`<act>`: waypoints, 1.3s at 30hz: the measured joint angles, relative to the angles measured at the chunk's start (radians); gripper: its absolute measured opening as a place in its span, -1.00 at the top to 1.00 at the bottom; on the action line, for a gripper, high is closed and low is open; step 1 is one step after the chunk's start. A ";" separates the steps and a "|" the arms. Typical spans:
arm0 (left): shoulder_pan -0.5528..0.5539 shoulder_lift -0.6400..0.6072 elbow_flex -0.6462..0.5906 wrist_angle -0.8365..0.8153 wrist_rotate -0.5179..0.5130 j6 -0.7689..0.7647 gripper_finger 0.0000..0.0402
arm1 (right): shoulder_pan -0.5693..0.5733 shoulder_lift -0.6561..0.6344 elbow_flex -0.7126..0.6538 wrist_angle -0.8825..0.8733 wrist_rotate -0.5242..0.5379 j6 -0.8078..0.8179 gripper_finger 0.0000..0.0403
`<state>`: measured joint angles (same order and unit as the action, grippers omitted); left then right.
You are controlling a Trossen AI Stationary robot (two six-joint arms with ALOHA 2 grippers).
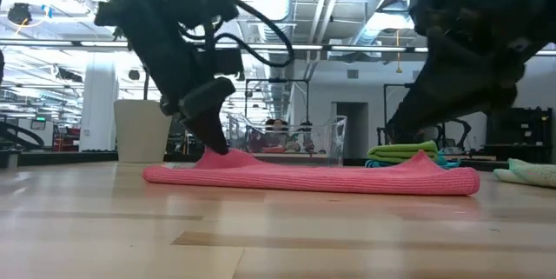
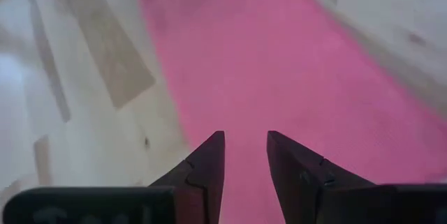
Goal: Fold microfiber towels
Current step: Fold pink microfiber towel
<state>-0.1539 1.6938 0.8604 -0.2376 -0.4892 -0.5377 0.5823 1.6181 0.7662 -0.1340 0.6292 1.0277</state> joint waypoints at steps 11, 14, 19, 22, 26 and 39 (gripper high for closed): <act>-0.080 -0.066 0.000 -0.068 -0.056 -0.010 1.00 | -0.176 -0.013 0.008 -0.178 -0.030 -0.117 0.34; -0.096 -0.066 0.000 -0.073 -0.047 -0.007 1.00 | -0.219 -0.013 0.008 -0.240 -0.030 -0.124 0.34; -0.109 -0.066 0.000 -0.099 -0.051 -0.006 1.00 | -0.262 -0.013 0.007 -0.328 -0.061 -0.169 0.34; -0.111 -0.066 0.000 -0.108 -0.051 -0.006 1.00 | -0.265 -0.034 0.005 -0.396 -0.074 -0.173 0.34; -0.111 -0.065 0.000 -0.112 -0.056 -0.006 1.00 | -0.248 -0.081 0.005 -0.470 -0.083 -0.194 0.34; -0.111 -0.065 0.000 -0.112 -0.060 -0.006 1.00 | -0.340 -0.171 -0.132 -0.213 -0.271 -0.233 0.10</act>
<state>-0.2653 1.6285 0.8608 -0.3498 -0.5491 -0.5438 0.2420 1.4474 0.6343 -0.3469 0.3577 0.7944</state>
